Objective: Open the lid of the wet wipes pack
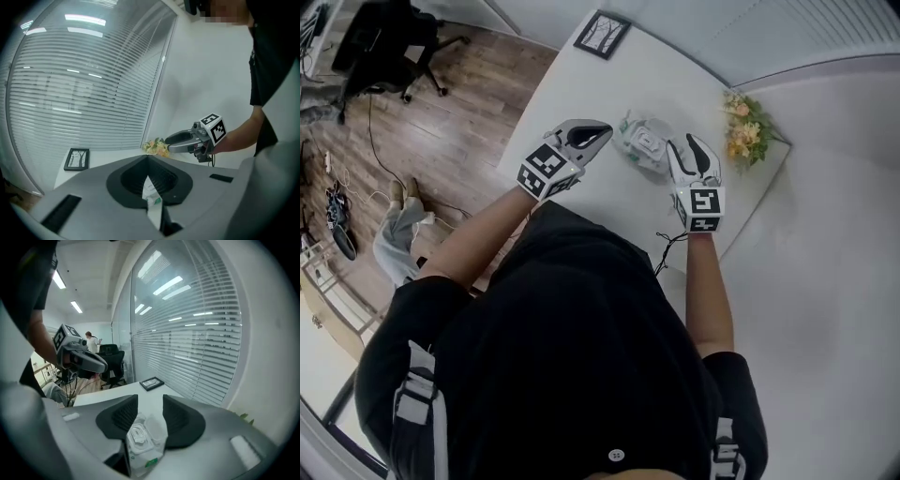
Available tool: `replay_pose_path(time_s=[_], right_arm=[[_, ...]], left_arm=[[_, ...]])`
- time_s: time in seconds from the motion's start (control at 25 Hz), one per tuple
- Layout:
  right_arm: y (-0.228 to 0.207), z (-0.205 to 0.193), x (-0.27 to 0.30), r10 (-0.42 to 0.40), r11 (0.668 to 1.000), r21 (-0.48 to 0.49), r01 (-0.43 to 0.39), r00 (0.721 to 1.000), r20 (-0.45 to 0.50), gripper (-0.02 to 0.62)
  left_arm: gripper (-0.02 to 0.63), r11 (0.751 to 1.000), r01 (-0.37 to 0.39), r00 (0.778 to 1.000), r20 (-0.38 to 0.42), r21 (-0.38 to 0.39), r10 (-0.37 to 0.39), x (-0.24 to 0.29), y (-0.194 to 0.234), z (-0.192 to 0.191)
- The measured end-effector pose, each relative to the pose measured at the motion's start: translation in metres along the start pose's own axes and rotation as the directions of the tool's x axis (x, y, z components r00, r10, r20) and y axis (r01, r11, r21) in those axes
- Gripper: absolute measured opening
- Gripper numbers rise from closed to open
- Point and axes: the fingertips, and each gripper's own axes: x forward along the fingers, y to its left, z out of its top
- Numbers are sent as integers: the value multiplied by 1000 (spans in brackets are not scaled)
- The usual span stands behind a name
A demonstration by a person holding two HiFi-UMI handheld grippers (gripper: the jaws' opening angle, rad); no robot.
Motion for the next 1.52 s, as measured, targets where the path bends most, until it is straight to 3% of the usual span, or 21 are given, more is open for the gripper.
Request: replay_pose_path(time_s=[0.28, 0.56, 1.0, 1.52], right_arm=[[28, 74, -55, 1, 1000, 27, -7, 975, 221, 75], [39, 125, -98, -24, 999, 39, 12, 937, 348, 11], [44, 174, -134, -61, 998, 13, 62, 884, 463, 11], [41, 199, -146, -79, 997, 16, 82, 869, 488, 11]], left_arm=[[6, 983, 73, 985, 144, 167, -98, -11, -48, 74], [6, 954, 121, 962, 204, 275, -181, -17, -78, 120], [6, 938, 134, 930, 287, 320, -230, -26, -105, 164], [6, 945, 92, 918, 341, 314, -203, -40, -103, 189]])
